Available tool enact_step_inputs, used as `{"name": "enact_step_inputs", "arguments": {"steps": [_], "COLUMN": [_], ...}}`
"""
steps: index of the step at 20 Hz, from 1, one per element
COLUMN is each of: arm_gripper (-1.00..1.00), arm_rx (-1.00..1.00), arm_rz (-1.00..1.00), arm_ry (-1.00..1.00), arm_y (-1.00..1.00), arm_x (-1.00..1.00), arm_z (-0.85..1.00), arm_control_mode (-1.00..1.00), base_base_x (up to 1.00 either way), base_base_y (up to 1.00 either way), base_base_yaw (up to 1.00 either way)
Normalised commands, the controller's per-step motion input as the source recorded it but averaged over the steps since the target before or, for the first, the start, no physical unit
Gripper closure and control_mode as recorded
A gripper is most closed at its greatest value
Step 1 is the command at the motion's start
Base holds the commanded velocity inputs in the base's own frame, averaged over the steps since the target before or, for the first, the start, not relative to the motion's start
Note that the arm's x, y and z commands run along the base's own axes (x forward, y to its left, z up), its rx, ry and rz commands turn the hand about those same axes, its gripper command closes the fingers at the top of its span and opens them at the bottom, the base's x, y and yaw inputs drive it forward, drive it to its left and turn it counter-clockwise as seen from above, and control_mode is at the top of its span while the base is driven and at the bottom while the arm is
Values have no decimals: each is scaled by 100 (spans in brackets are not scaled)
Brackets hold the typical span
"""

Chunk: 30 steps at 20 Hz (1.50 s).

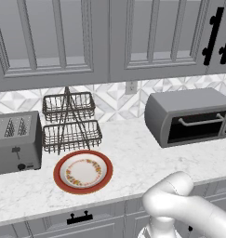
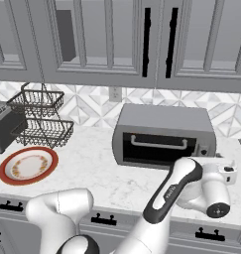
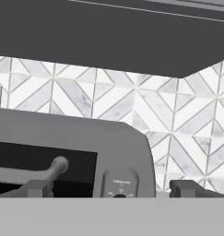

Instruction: Pick up the kebab skewer and baguette bread, and place them inside the toaster oven. Close the toaster oven door and start by setting the timer.

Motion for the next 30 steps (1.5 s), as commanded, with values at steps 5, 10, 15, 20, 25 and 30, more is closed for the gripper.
{"name": "enact_step_inputs", "arguments": {"steps": [5, 10, 15, 20, 25, 30], "arm_gripper": [-100, -100, -100, -100, -100, -100], "arm_rx": [-4, 0, 4, 5, 2, 0], "arm_rz": [0, 0, 0, 0, 0, 0], "arm_ry": [3, 3, 0, 3, 2, 0], "arm_y": [-1, 0, 0, 0, 0, 0], "arm_x": [0, 0, 14, 4, 0, 0], "arm_z": [-27, -20, -21, -41, -54, -43], "arm_control_mode": [-100, -100, -100, -100, -100, -100], "base_base_x": [0, 0, 0, 0, 0, 0], "base_base_y": [0, 0, 0, 0, 0, 0], "base_base_yaw": [0, 0, 0, 0, 0, 0]}}
